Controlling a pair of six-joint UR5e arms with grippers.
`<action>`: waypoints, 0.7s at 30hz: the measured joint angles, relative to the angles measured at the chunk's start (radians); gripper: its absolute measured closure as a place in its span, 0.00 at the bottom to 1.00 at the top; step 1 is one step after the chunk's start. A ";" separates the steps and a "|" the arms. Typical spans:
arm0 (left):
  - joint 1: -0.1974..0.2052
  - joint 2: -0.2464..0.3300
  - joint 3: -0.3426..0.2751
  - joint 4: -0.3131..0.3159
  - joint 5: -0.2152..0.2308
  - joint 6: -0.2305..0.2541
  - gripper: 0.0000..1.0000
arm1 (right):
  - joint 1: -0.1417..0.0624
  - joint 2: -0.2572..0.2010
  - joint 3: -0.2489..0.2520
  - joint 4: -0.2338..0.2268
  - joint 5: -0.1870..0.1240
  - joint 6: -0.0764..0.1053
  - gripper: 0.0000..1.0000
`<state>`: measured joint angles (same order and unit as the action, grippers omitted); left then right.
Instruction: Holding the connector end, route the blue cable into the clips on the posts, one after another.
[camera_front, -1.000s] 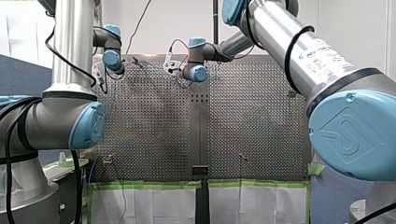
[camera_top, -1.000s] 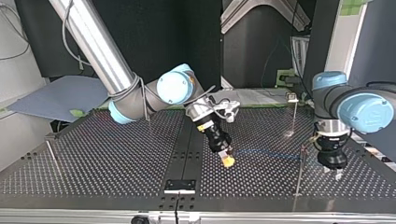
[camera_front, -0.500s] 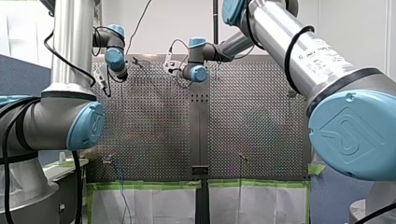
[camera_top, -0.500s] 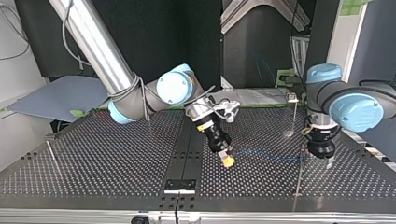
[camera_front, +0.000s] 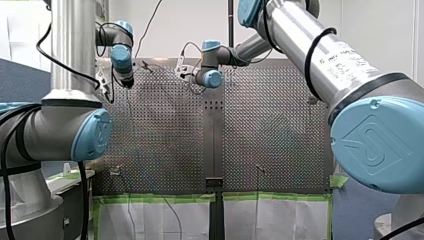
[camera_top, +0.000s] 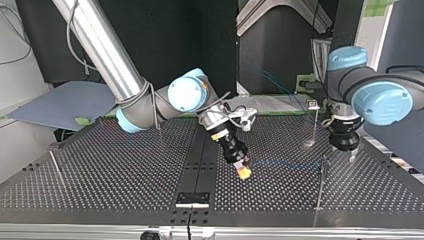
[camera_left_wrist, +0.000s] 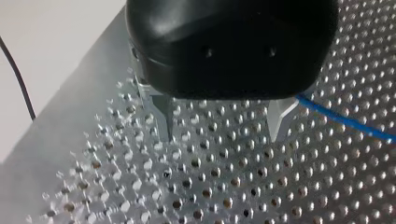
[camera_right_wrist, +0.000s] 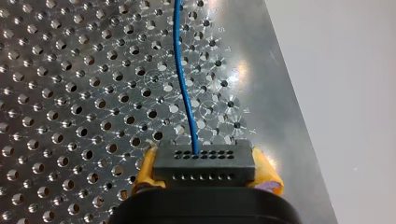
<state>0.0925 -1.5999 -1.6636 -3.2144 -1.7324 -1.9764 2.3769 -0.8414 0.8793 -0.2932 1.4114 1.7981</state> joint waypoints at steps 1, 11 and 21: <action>-0.004 0.007 -0.001 -0.007 0.002 -0.001 0.01 | 0.000 0.000 0.000 0.000 0.000 0.000 1.00; -0.050 0.091 -0.002 -0.091 0.015 0.009 0.01 | 0.001 0.000 0.000 0.000 0.000 0.000 1.00; -0.100 0.179 -0.002 -0.172 -0.044 0.073 0.01 | 0.003 0.000 0.000 0.000 0.000 0.000 1.00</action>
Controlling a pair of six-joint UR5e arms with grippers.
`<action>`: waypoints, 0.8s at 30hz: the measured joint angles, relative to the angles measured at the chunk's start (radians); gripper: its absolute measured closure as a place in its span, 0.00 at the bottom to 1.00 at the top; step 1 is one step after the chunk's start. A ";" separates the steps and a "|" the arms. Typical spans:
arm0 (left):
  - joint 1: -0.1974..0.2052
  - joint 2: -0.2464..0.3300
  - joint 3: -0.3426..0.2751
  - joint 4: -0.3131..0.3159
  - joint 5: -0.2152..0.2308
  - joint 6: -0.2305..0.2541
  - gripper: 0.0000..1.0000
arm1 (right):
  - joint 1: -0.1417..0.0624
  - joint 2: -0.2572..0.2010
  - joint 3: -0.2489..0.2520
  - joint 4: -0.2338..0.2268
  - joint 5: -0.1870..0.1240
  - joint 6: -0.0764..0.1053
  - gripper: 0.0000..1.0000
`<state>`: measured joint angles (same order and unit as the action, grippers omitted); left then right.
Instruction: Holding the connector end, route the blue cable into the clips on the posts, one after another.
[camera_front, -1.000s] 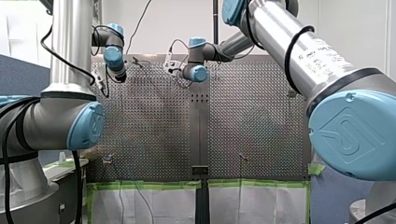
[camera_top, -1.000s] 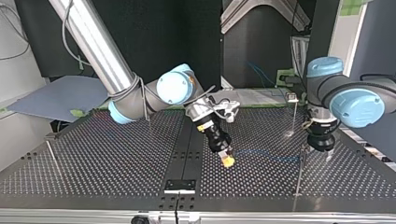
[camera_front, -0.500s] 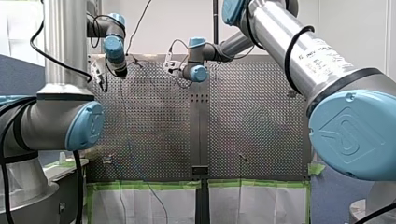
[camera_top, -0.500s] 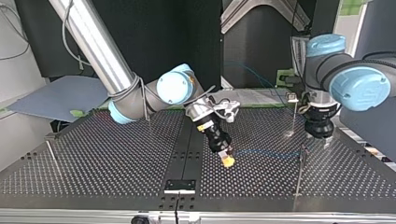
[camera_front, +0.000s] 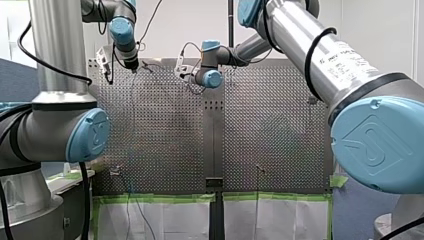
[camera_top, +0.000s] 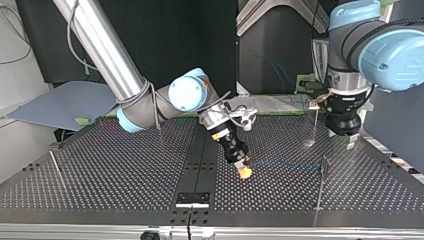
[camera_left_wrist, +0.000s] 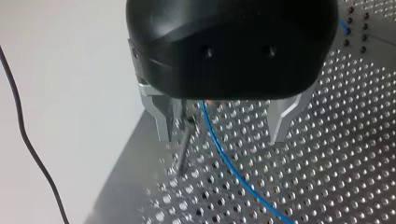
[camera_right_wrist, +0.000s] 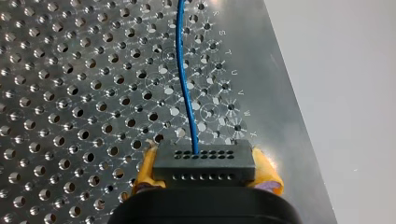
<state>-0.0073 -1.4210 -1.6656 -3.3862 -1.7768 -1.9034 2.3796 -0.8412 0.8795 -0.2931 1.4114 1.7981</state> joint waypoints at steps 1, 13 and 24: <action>-0.005 0.006 0.000 -0.002 -0.002 0.007 0.01 | 0.000 0.000 0.000 0.000 0.000 0.000 1.00; -0.044 0.020 0.000 0.045 0.057 0.111 0.01 | 0.000 0.001 0.001 0.003 0.000 0.000 1.00; -0.045 -0.020 0.000 0.062 0.051 0.148 0.01 | -0.002 0.001 0.002 0.011 0.000 0.000 1.00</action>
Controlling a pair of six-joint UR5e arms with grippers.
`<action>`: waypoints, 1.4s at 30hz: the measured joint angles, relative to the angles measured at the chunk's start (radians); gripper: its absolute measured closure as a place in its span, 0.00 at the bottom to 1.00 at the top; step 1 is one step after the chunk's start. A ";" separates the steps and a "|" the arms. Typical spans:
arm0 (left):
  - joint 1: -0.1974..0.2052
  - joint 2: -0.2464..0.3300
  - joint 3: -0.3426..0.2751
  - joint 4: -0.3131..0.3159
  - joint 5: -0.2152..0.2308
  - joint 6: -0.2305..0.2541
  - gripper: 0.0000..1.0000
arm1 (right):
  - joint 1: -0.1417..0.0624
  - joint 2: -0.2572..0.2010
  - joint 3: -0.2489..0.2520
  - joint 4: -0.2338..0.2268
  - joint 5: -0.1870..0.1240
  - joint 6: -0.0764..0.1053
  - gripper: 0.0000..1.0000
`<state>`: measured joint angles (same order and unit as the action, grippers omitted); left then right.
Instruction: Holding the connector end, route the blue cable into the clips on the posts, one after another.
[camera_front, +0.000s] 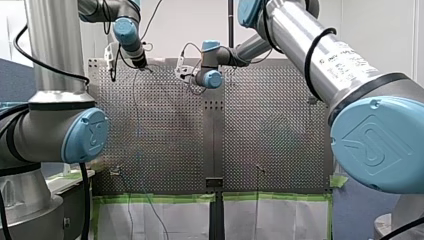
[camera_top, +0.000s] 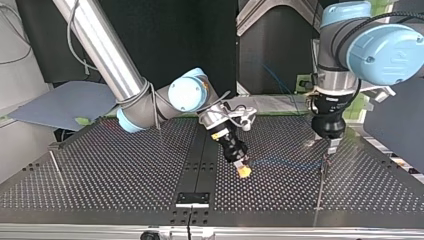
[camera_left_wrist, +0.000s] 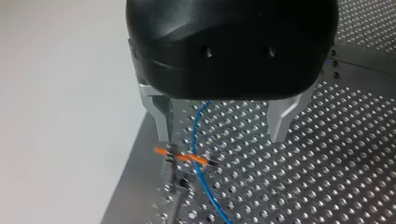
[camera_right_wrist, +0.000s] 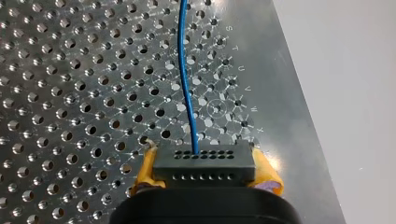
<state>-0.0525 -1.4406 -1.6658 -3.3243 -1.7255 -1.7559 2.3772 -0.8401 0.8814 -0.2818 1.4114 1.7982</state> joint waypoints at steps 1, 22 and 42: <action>0.000 -0.003 0.000 0.002 -0.003 0.003 0.01 | 0.000 0.000 0.000 0.000 0.000 0.000 1.00; 0.006 -0.009 0.000 0.059 -0.026 0.021 0.01 | 0.003 0.000 0.006 -0.001 0.001 0.001 1.00; -0.005 -0.009 0.000 0.067 -0.023 0.078 0.01 | -0.003 0.001 0.007 0.006 0.002 0.010 1.00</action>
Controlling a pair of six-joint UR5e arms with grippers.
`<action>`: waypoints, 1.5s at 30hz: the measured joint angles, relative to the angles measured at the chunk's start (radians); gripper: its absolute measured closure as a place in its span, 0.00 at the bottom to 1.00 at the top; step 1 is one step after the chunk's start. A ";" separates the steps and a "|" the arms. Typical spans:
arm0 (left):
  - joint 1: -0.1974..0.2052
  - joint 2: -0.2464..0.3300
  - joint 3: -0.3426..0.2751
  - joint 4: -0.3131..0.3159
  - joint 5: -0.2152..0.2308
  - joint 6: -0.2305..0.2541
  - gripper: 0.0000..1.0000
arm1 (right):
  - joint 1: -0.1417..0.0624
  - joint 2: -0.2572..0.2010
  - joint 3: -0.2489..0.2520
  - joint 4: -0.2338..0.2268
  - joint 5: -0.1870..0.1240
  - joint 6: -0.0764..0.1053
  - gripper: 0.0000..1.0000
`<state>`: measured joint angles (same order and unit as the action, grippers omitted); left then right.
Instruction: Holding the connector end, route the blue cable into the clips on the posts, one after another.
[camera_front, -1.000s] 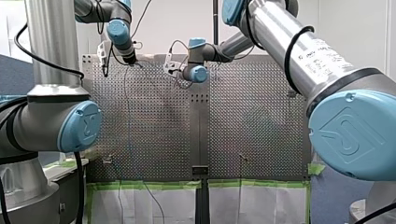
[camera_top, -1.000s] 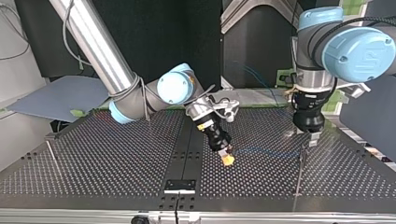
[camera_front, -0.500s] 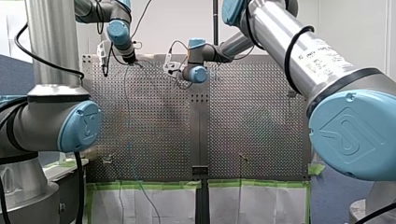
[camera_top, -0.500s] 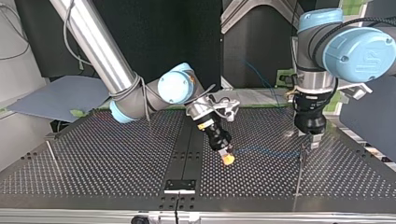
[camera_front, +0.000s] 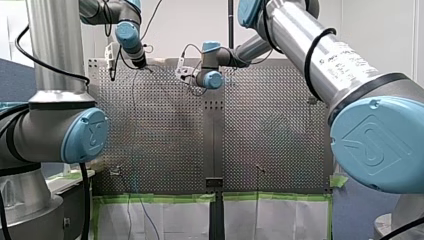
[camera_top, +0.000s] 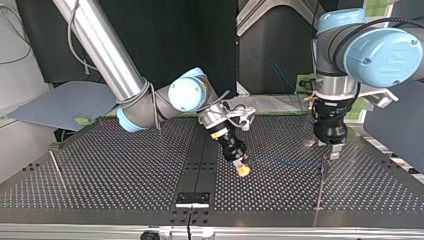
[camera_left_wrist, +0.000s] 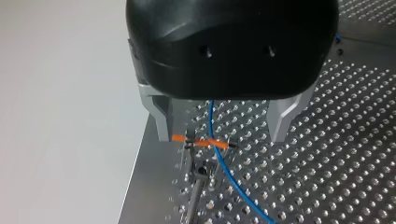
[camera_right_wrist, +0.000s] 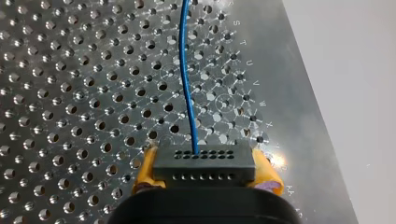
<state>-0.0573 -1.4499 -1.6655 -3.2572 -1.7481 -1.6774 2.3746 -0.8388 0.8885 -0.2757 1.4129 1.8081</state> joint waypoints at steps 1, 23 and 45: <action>-0.001 0.000 0.000 0.000 0.005 0.008 0.01 | 0.000 0.000 0.000 0.001 0.000 -0.001 1.00; -0.048 -0.025 0.000 0.048 0.120 0.136 0.01 | -0.005 -0.001 0.016 -0.002 0.001 -0.005 1.00; -0.071 -0.097 0.023 0.176 0.000 0.139 0.01 | -0.008 0.000 0.016 -0.003 0.001 -0.005 1.00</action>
<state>-0.1284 -1.5472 -1.6430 -3.0808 -1.7479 -1.5387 2.3665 -0.8387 0.9045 -0.2790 1.4143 1.8028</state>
